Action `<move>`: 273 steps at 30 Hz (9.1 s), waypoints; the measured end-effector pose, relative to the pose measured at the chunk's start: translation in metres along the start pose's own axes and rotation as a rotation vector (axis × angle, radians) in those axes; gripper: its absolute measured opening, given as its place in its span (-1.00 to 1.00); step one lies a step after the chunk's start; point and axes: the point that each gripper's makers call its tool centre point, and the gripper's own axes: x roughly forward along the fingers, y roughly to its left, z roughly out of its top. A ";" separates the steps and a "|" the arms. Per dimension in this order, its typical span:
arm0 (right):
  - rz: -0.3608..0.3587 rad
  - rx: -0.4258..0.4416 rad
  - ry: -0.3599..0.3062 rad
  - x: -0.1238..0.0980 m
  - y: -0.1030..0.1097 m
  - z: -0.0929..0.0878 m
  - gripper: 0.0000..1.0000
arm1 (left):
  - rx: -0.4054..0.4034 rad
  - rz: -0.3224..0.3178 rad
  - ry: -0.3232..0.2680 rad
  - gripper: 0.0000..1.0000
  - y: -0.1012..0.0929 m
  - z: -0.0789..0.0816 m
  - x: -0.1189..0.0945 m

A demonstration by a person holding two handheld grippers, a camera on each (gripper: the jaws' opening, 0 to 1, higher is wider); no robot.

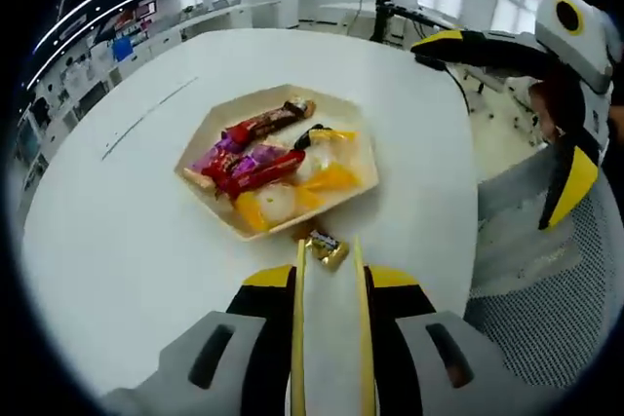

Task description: Place the target food into the container with the food tongs after gripping and lifting it, then release it inside without dropping or visibly crushing the food.

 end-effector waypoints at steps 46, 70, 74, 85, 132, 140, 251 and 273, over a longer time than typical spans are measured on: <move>0.005 -0.002 0.004 0.001 0.001 0.000 0.93 | 0.070 0.036 0.103 -0.60 0.011 -0.018 0.002; -0.001 0.005 -0.002 0.000 0.000 0.001 0.91 | 0.232 -0.076 0.079 -0.63 0.013 -0.001 -0.025; -0.002 0.003 -0.002 0.000 0.000 0.001 0.91 | 0.262 -0.107 0.090 -0.63 0.021 0.011 -0.037; -0.001 0.000 -0.001 0.000 0.000 0.001 0.92 | 0.271 -0.115 0.076 -0.64 0.045 0.045 -0.066; -0.008 -0.020 0.008 -0.001 -0.001 0.000 0.95 | 0.376 -0.163 0.101 -0.63 0.047 0.128 -0.024; -0.002 0.004 -0.007 -0.002 -0.001 0.002 0.94 | 0.395 -0.168 0.101 -0.63 0.046 0.155 -0.004; 0.798 -0.385 -0.042 0.032 0.143 0.178 -0.76 | 0.349 -0.284 -0.437 -0.63 0.006 0.073 -0.241; 0.779 -0.403 -0.044 0.013 0.144 0.195 -0.96 | 0.431 -0.267 -0.413 -0.65 0.009 0.066 -0.256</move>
